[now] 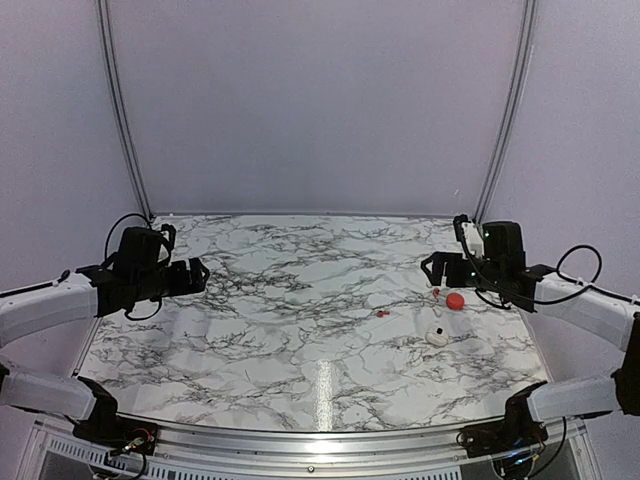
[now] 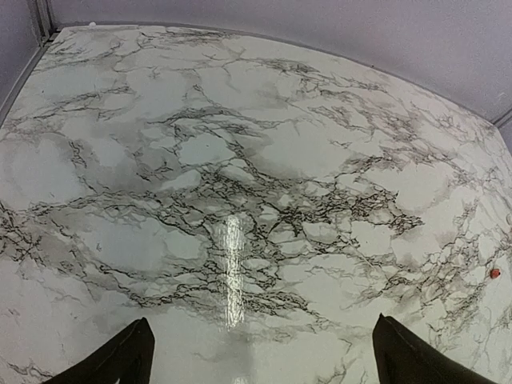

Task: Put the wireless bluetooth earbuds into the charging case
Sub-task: Adjust the charging case at the center of the board.

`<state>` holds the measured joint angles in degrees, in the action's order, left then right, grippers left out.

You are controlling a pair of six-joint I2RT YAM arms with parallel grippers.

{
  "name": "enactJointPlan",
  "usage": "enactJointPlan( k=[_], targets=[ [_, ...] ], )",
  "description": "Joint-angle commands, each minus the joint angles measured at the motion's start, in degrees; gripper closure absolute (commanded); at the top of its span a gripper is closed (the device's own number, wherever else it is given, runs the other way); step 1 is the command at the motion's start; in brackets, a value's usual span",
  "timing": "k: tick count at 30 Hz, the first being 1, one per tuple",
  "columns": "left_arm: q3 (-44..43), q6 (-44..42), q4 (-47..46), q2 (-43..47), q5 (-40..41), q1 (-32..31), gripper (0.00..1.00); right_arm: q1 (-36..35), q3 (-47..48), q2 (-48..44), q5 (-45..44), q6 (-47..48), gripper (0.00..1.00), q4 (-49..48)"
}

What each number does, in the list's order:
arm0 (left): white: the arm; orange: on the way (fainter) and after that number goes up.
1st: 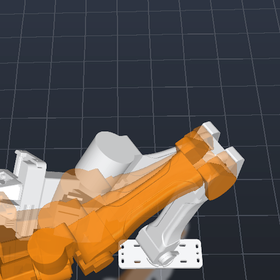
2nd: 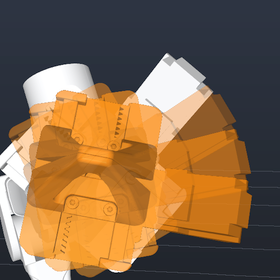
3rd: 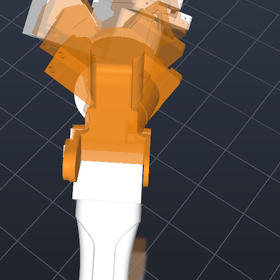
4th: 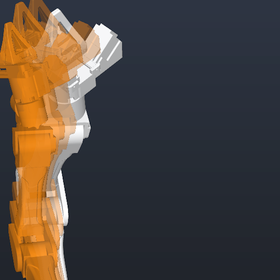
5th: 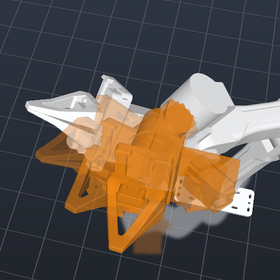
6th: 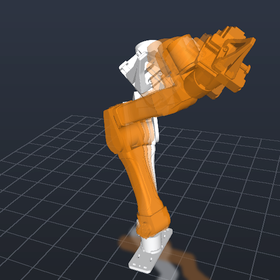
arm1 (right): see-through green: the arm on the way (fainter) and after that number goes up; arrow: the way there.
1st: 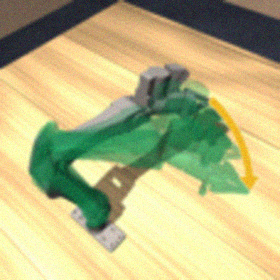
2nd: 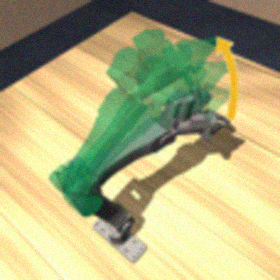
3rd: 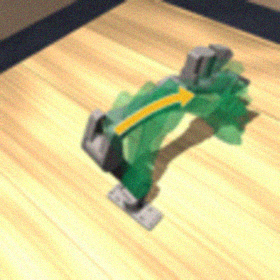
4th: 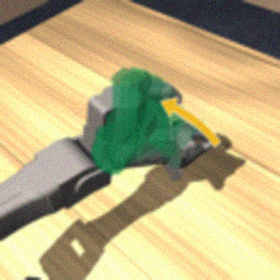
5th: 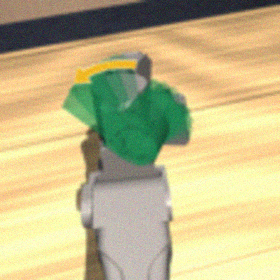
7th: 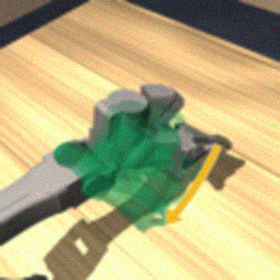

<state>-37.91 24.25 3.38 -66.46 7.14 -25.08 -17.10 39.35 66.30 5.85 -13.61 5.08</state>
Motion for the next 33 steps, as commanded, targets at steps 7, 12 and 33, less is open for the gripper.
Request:
enactJointPlan(
  k=[7, 12, 33],
  targets=[
    [0.91, 0.76, -7.24, -4.03, -1.68, -1.26, 0.01, -1.76, 1.88, -1.9, 2.25, 1.23, 0.01, 6.03],
    [0.79, -0.61, -9.81, -6.05, -6.43, -1.82, 0.01, -4.88, 1.32, -4.1, -0.04, -2.04, 0.01, 12.25],
    [-1.09, -0.66, -13.74, -10.37, -14.28, -3.48, 0.01, -10.46, -4.78, 4.93, -10.79, -12.59, 0.01, 20.45]
  ],
)
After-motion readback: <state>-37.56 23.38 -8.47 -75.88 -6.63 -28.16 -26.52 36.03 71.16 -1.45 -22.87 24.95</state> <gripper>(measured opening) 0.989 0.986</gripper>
